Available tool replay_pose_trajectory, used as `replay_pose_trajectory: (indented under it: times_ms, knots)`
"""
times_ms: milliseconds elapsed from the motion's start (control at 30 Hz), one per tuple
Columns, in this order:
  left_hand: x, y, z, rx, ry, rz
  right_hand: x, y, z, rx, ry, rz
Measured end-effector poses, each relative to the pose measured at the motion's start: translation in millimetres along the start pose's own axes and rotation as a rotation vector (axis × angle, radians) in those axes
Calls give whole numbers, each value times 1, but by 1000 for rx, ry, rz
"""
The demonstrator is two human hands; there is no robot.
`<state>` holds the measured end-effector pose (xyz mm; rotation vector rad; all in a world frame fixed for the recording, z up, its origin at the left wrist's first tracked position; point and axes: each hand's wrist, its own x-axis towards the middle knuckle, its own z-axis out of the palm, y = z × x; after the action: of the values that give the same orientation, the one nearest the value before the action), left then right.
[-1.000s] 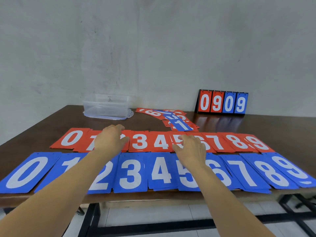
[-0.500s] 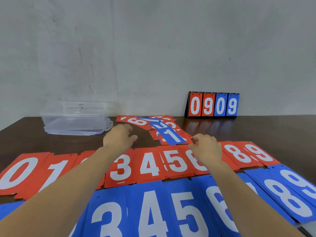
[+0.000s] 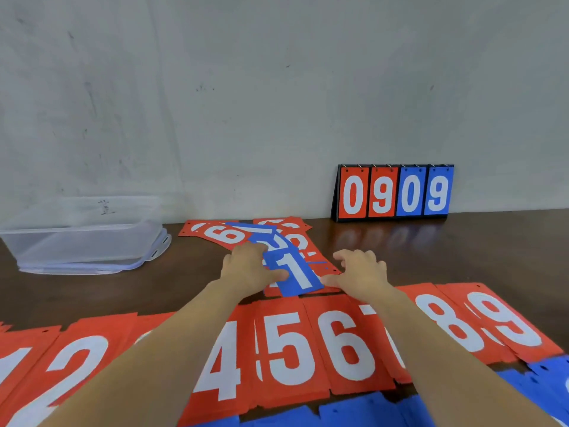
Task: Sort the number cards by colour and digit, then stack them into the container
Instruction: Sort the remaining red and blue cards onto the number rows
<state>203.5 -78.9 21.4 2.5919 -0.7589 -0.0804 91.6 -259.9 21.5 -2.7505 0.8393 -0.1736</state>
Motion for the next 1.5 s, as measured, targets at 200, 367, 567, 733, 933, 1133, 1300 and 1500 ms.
replay_pose_trajectory:
  times_ms: [200,367,567,733,933,1133,1300,1500]
  knots:
    - [26,5,22,254,-122,-109,40,11,14,-19,-132,-149]
    - [34,-7,11,204,-199,-84,60,22,14,55,-153,-210]
    - [36,-22,2,98,-205,-139,66,22,10,73,-178,-242]
    - [33,-16,9,211,-189,-200,60,14,14,75,-221,-265]
    - [34,-12,8,332,-182,-169,61,10,13,24,-221,-272]
    - [23,-16,14,228,-44,-175,53,4,14,-7,-157,-305]
    - [14,-11,14,-32,45,-147,45,-1,16,83,-116,-254]
    - [5,-14,2,-418,198,-175,40,1,11,348,-88,-162]
